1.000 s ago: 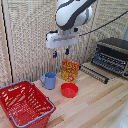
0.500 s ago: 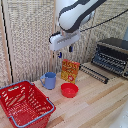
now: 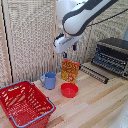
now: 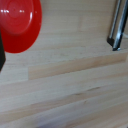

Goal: Extend the gripper towards the oven tray handle. Grasp the handle and carefully pull the tray out of the oven. Move the gripper above the red bowl. Grab the red bowl gently. Lift the bowl and place it onto the oven tray.

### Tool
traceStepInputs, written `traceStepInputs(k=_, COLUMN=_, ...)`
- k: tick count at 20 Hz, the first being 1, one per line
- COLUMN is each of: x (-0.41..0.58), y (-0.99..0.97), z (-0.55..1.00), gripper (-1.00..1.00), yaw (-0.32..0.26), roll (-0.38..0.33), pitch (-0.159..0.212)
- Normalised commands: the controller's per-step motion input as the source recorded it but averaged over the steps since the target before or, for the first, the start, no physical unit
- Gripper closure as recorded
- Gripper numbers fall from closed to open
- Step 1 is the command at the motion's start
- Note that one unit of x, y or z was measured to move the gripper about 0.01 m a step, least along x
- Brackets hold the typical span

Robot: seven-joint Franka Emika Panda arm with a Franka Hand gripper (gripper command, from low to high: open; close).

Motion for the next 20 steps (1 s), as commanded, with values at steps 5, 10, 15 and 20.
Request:
traceStepInputs(k=5, x=-0.006, y=-0.22, z=-0.09, gripper=-1.0, yaw=0.143, roll=-0.375, pitch=-0.067)
traceStepInputs(k=10, x=-0.038, y=-0.36, z=-0.03, gripper=-1.0, yaw=0.097, roll=-0.371, pitch=-0.087)
traceStepInputs(k=15, x=-0.213, y=-0.67, z=-0.02, gripper=-1.0, yaw=0.007, roll=-0.279, pitch=-0.086)
traceStepInputs(k=20, x=-0.197, y=-0.77, z=-0.15, gripper=-1.0, yaw=0.008, roll=-0.176, pitch=-0.11)
